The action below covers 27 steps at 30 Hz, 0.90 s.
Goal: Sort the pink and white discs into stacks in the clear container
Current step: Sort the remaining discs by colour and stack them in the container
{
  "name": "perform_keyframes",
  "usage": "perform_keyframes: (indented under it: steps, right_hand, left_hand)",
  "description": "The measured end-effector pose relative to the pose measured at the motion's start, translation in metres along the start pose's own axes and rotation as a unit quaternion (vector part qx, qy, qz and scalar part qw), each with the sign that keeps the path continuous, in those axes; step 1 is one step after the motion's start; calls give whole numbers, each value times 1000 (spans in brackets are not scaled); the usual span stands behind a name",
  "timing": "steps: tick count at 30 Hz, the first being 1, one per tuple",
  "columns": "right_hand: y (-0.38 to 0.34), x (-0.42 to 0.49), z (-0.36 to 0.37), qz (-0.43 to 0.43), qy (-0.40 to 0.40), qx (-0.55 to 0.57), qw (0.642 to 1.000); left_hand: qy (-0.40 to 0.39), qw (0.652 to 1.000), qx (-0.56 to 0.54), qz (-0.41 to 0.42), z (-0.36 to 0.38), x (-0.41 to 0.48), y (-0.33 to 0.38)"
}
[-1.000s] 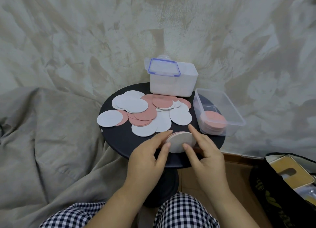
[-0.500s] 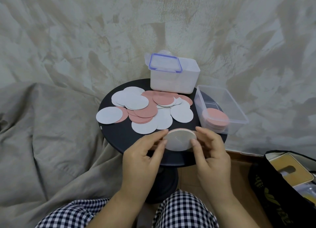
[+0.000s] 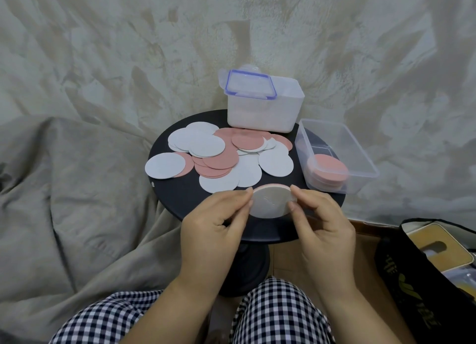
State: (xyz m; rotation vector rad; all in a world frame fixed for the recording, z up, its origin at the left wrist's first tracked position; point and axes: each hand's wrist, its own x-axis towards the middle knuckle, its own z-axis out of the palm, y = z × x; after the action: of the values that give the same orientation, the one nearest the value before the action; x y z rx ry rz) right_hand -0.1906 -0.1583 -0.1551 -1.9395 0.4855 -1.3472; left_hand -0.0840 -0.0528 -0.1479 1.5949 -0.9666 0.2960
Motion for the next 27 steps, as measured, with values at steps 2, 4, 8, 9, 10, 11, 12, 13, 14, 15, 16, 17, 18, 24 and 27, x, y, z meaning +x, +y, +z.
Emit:
perform_keyframes:
  steps: [2,4,8,9,10,11,12,13,14,15,16,17,18,24,27]
  right_hand:
    - [1,-2,1,-1,-6,-5,1000]
    - [2,-5,3,-4,-8,-11,1000]
    - [1,-5,4,-6,-8,-11,1000]
    - [0,-4,4,-2,-10,-9,1000]
    - [-1,-3,3,5,-14,-5,1000]
    - [-1,0,1,15,-22,3,1000]
    - [-2,4,-1,27,-32,11,999]
    - [-3,9,-6,39,-42,17,998]
    - [-4,18,-13,53,-50,23,997]
    - [-6,28,-21,73,-56,30,995]
    - [-5,40,-31,95,-60,34,993]
    - [-5,53,-42,116,-61,34,991]
    - [-4,67,-54,133,-54,33,989]
    - [13,141,-103,226,-101,-12,969]
    - [21,163,-112,282,-178,-36,942]
  left_hand:
    - [1,1000,23,1,2,-2,-2]
    - [2,1000,25,-3,3,-4,-4]
    - [-1,1000,8,-18,2,-4,-3]
    - [-3,1000,3,-22,2,-4,-2]
    - [-4,1000,-3,-28,1,-3,-1]
    - [-6,999,-11,-36,2,-2,-1]
    - [-8,999,-20,-44,3,0,1]
    - [-13,998,-30,-51,4,2,2]
    - [-20,997,-40,-58,6,6,4]
    - [-30,996,-48,-67,10,9,6]
    - [-46,995,-51,-76,14,14,9]
    - [-67,993,-49,-80,20,19,11]
    - [-91,992,-44,-78,26,23,14]
    - [-200,979,-8,-39,72,52,25]
    - [-225,974,1,-23,95,60,23]
